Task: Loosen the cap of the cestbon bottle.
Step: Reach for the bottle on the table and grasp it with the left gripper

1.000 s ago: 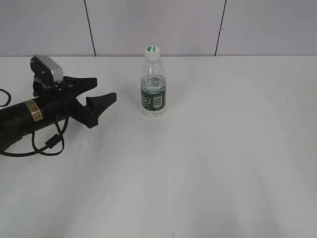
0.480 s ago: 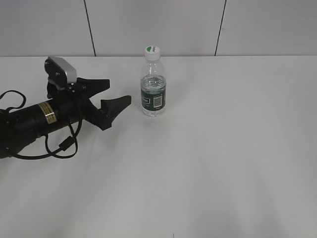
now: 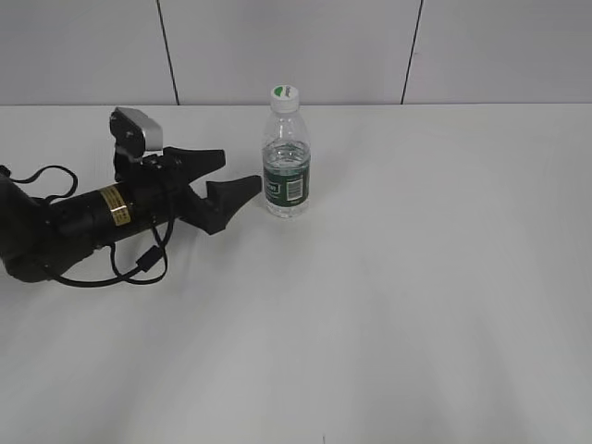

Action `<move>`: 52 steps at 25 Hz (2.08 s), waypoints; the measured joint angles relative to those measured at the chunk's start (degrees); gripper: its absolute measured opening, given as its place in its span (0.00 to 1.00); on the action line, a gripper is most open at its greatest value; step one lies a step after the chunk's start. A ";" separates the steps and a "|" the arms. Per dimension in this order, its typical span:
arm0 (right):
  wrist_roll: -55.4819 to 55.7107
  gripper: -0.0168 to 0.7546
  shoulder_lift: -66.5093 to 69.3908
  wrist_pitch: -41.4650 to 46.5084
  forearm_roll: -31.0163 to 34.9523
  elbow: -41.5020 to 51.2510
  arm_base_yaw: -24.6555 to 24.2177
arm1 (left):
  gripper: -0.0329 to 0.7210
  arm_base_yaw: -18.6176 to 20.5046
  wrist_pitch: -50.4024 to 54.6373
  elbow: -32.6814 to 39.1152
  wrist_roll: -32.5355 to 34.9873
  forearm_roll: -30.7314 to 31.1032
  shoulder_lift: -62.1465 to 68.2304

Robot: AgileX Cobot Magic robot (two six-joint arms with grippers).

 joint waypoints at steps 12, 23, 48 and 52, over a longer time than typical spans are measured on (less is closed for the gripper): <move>0.00 0.73 0.00 0.00 0.00 0.00 0.00 | 0.78 -3.95 -0.01 -6.94 -0.38 0.16 4.87; 0.00 0.73 0.00 0.00 0.00 0.00 0.00 | 0.78 -5.70 -0.02 -10.35 -2.25 -1.84 7.84; 0.00 0.73 0.00 0.00 0.00 0.00 0.00 | 0.78 -8.43 1.13 -18.03 -5.50 -0.85 10.44; 0.00 0.73 0.00 0.00 0.00 0.00 0.00 | 0.78 -8.43 1.21 -19.70 -7.22 -0.29 12.03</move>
